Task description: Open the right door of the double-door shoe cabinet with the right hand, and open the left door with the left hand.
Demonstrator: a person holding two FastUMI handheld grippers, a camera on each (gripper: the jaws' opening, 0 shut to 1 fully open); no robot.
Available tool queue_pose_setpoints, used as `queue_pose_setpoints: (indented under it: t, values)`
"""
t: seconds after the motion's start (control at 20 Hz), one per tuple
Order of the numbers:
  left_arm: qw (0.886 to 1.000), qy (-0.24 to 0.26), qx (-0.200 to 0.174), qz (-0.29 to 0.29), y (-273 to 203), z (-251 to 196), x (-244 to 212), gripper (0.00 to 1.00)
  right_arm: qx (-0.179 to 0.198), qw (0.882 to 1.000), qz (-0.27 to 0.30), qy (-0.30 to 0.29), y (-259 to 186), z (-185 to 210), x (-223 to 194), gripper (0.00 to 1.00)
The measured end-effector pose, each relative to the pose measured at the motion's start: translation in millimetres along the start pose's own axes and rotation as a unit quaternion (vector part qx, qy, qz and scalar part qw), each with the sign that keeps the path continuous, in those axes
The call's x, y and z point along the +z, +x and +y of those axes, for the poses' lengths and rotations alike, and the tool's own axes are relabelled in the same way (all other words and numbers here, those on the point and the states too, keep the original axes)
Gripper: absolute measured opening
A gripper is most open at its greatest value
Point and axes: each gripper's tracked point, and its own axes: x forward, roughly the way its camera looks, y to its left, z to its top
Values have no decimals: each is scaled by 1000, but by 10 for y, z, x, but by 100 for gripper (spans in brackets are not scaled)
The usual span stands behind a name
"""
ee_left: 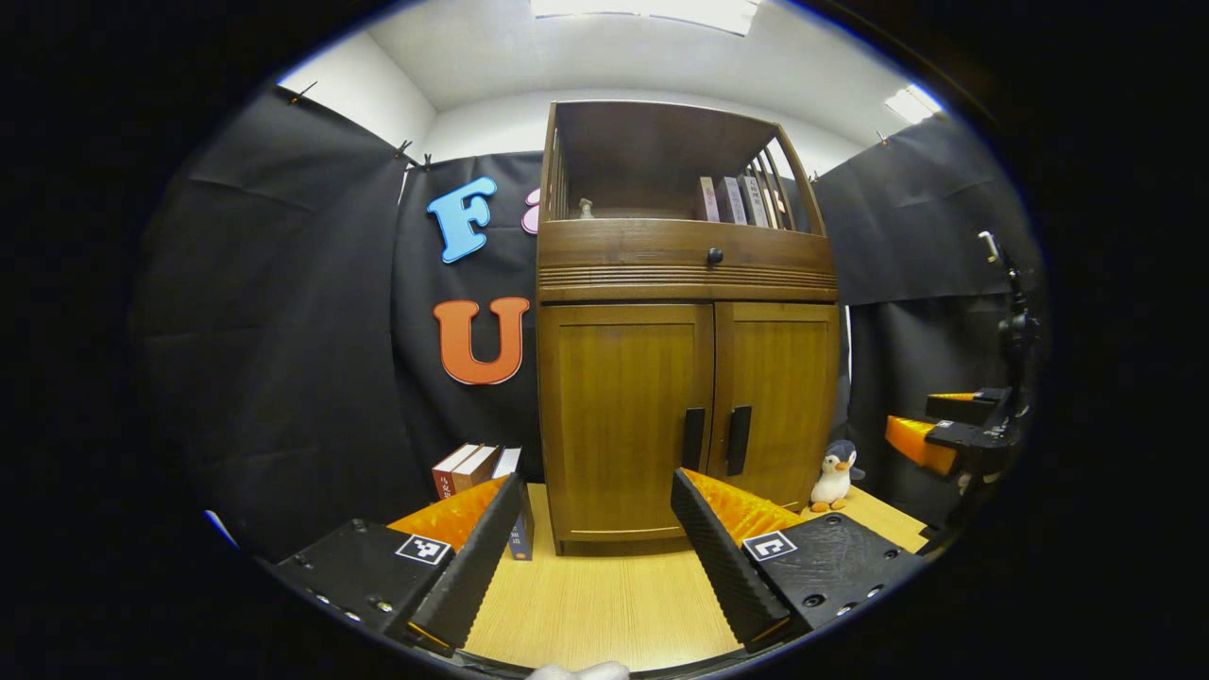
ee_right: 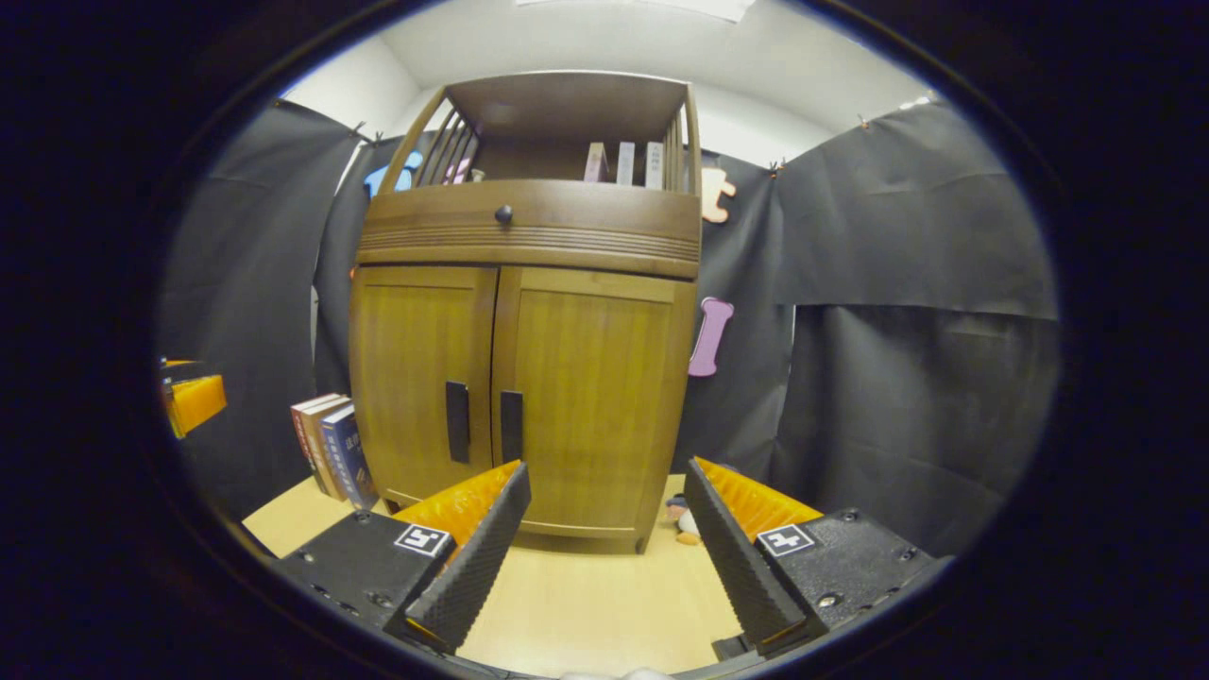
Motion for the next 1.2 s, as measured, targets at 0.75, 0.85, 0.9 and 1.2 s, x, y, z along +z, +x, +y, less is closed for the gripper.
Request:
queue_pose_setpoints:
  t: [0.75,0.85,0.9,1.2]
  values:
    - [999,22,34,21,-8,-224,-77,96,82,996,37,12,1964,920,-183,94]
    - [998,21,44,27,-15,-211,-72,96,91,994,52,14,2124,1036,-234,87]
    - [998,24,52,31,-23,-178,-82,96,99,993,58,17,2199,1109,-266,86]
    - [995,29,80,46,-89,-31,-131,96,111,991,71,33,2434,1309,-375,69]
